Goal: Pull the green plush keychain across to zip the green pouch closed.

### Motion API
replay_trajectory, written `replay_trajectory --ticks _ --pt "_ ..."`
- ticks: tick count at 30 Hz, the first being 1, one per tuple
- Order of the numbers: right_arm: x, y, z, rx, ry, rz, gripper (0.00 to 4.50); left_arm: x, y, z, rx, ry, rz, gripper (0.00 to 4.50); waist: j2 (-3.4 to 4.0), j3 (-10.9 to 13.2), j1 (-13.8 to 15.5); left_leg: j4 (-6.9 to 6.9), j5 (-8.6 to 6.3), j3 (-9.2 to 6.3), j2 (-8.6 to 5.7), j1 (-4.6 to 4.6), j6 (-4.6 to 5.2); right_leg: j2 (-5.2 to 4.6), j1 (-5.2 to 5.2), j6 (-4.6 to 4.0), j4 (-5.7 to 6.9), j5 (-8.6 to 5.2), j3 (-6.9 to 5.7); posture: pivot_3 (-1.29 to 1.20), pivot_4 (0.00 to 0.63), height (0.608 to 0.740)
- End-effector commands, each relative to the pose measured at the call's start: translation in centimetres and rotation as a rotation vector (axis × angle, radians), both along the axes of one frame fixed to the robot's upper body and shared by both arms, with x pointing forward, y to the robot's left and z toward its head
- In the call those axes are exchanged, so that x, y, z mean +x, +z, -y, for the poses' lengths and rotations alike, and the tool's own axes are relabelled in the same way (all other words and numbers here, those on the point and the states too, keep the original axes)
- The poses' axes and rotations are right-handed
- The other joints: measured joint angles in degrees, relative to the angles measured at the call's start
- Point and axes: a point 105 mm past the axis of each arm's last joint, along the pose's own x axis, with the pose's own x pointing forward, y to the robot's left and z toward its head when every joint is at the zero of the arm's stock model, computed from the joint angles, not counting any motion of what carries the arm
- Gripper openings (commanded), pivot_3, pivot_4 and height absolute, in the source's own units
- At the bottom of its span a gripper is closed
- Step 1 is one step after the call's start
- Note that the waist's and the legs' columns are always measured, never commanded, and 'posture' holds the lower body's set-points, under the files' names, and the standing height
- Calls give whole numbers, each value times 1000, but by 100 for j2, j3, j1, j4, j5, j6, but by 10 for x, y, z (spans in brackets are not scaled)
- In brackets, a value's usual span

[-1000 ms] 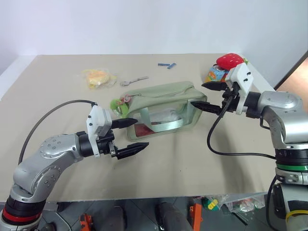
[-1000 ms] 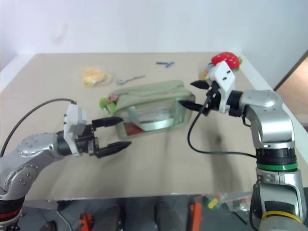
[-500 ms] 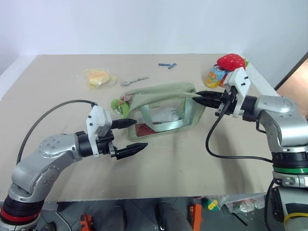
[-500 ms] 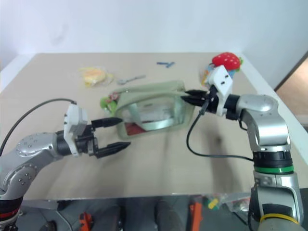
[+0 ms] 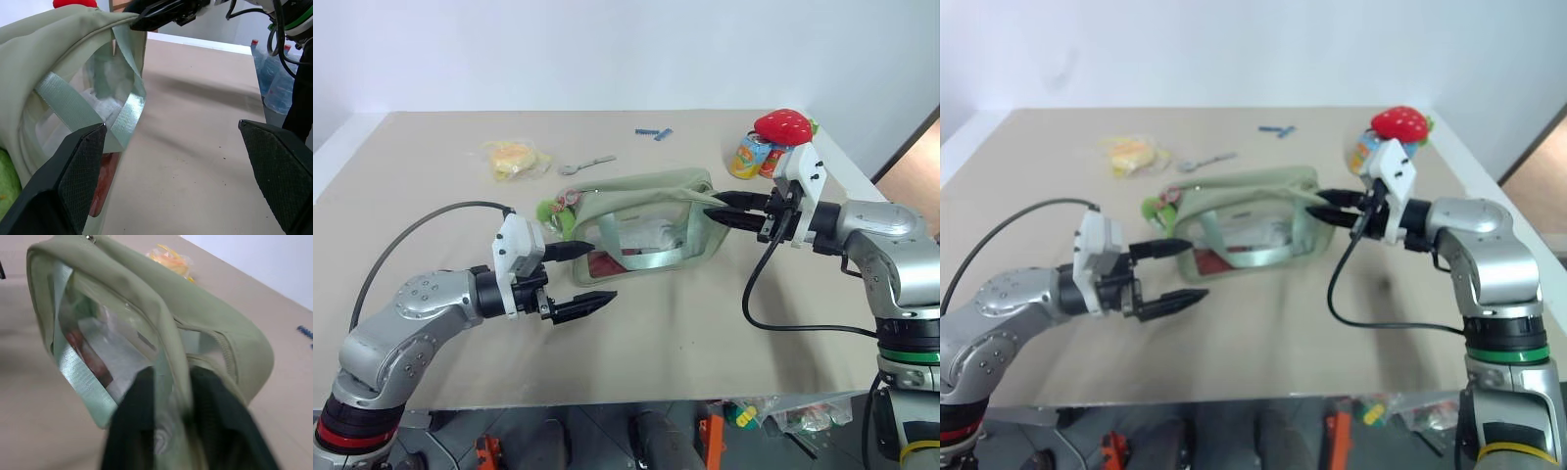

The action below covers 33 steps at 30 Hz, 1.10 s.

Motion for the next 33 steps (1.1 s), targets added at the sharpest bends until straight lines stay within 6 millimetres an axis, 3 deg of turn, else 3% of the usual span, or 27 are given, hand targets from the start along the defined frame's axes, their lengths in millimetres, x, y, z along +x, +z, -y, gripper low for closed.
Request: replay_trajectory --ticks 1,16,19,24,33 --pt "-1 10 8 -47 -30 87 2640 -3 6 4 5 -20 35 4500 0 0 1 0 0 1 0 0 0 0 0 0 0 0 1 0 150 740" --pt "9 -6 26 -41 -111 78 2640 -5 7 5 14 -27 34 4500 0 0 5 2 0 3 -2 -1 0 -2 0 3 0 1 4 0 150 740" --pt "10 -7 25 -32 -106 76 1866 -5 7 4 16 -26 34 4500 0 0 5 2 0 2 -2 -1 0 -2 0 3 0 1 3 0 150 740" --pt "11 -1 22 -5 -102 105 112 -5 6 4 17 -23 33 4500 0 0 2 2 0 2 -2 0 0 -2 0 3 0 1 4 0 150 740" --pt "7 5 16 -3 -53 133 41 -3 -2 2 22 -16 30 4500 0 0 1 2 0 2 -2 -1 0 -1 0 3 0 1 4 0 150 740"
